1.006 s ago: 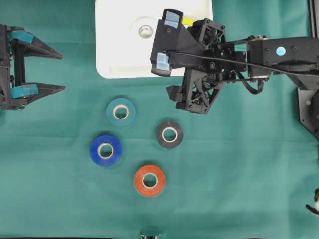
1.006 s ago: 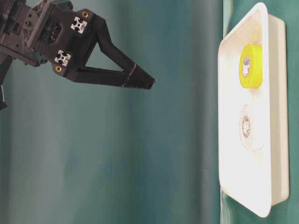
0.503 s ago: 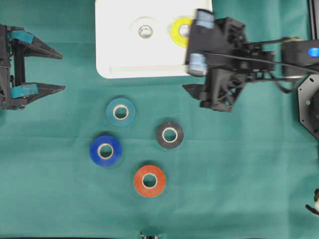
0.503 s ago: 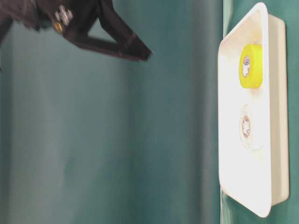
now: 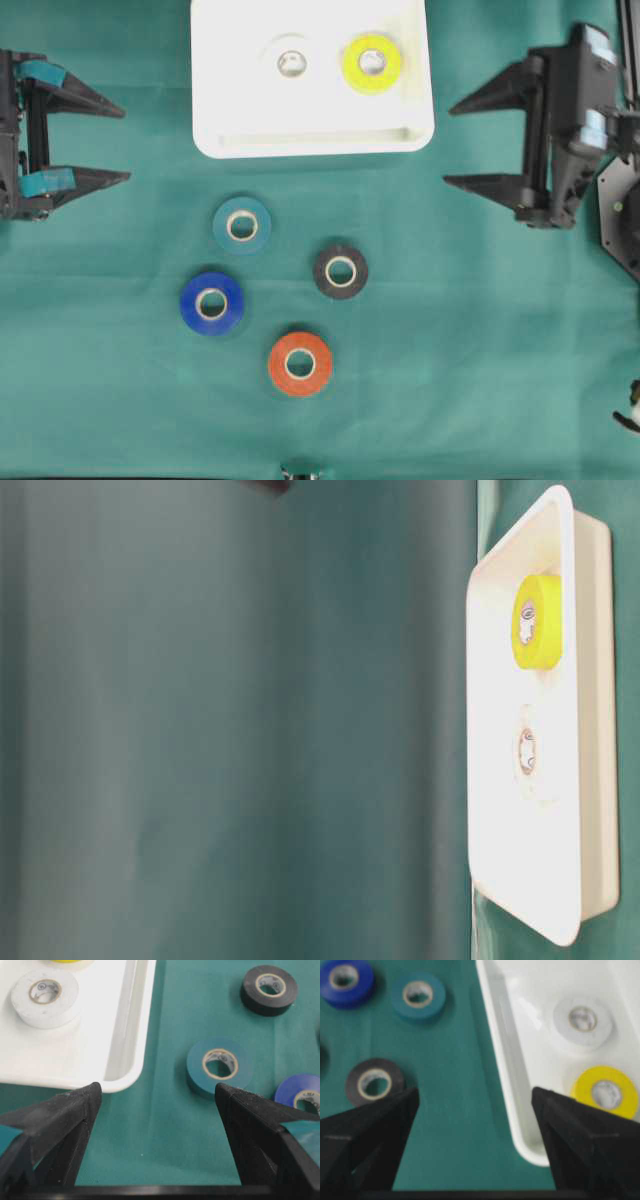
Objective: Pick up the tape from a random location and place it into the white case.
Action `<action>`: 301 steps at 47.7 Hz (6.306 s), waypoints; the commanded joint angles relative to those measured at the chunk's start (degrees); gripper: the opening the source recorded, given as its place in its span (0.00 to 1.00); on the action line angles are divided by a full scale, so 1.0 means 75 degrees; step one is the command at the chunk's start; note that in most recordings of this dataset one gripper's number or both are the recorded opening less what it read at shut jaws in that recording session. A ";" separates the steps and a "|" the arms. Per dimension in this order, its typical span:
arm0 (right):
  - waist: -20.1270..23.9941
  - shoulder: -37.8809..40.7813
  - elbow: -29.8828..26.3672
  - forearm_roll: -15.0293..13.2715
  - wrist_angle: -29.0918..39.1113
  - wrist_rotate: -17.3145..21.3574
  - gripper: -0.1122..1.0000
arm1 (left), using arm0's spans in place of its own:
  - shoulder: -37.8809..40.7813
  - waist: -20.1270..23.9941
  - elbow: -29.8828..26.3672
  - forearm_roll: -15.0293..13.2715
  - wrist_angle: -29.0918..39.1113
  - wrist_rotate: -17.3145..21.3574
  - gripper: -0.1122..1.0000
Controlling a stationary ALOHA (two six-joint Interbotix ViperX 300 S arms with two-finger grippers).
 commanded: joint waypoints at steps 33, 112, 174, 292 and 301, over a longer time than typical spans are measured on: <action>-0.0973 -0.0270 0.3141 -0.0059 -0.4348 -0.0035 0.90 | 0.0000 0.0023 -0.0152 -0.0012 -0.0094 0.0070 0.97; -0.0984 -0.0305 0.3012 -0.0059 -0.4336 -0.0059 0.90 | 0.1008 -0.2285 -0.0773 -0.0012 -0.1535 0.0105 0.97; -0.0973 -0.0305 0.3023 -0.0188 -0.4020 -0.0176 0.90 | 0.6328 -0.1641 -0.6398 0.0000 -0.0199 0.0340 0.97; -0.0984 -0.0305 0.3023 -0.0199 -0.3902 -0.0176 0.90 | 0.7898 -0.1629 -0.9598 0.0047 0.5508 -0.0187 0.97; -0.0973 -0.0305 0.3012 -0.0211 -0.3902 -0.0176 0.90 | 0.7922 -0.1629 -0.9246 0.0070 0.5121 -0.0176 0.97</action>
